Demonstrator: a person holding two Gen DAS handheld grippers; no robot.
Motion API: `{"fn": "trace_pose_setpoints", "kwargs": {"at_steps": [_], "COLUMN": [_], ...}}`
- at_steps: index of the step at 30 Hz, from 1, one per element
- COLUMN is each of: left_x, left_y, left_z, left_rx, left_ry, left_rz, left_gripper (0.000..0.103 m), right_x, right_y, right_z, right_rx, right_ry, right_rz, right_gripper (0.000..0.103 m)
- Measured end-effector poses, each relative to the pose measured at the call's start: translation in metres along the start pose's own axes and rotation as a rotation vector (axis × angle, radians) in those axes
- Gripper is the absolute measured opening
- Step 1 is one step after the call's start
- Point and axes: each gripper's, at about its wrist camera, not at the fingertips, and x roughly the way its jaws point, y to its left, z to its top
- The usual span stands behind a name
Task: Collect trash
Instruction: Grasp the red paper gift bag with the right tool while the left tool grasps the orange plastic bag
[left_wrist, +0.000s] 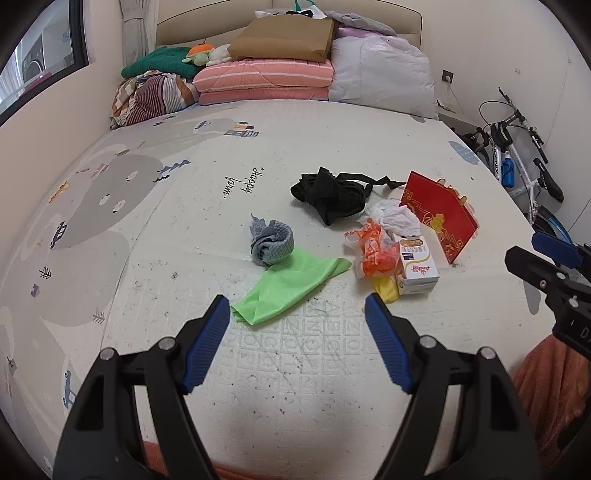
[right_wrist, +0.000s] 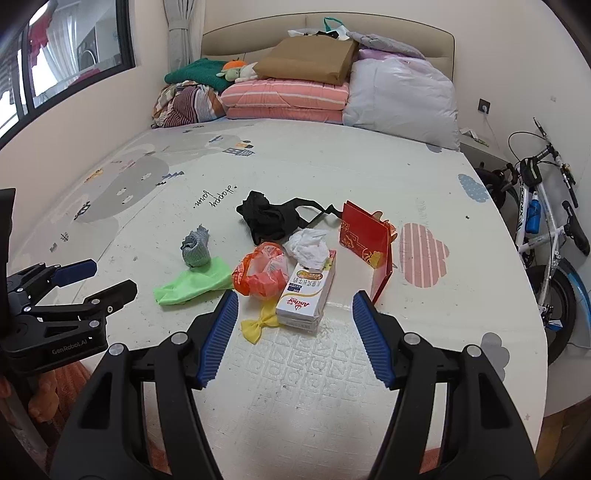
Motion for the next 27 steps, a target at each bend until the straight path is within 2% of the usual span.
{"fn": "trace_pose_setpoints", "kwargs": {"at_steps": [12, 17, 21, 27], "left_x": [0.062, 0.088, 0.111, 0.133], "left_y": [0.002, -0.008, -0.016, -0.026], "left_z": [0.018, 0.027, 0.031, 0.034], "left_rx": [0.000, 0.010, 0.039, 0.041], "left_ry": [0.084, 0.110, 0.134, 0.156], "left_rz": [-0.008, -0.026, -0.013, -0.066], "left_gripper": [0.076, 0.076, 0.076, 0.076], "right_x": [0.059, 0.080, 0.095, 0.118], "right_y": [-0.018, -0.040, -0.062, -0.084], "right_z": [0.009, 0.015, 0.020, 0.020], "right_rx": [0.029, 0.063, 0.103, 0.153], "right_ry": [0.047, 0.038, 0.034, 0.049], "right_rz": [-0.034, -0.072, -0.097, -0.113], "right_gripper": [0.062, 0.062, 0.062, 0.062]}}
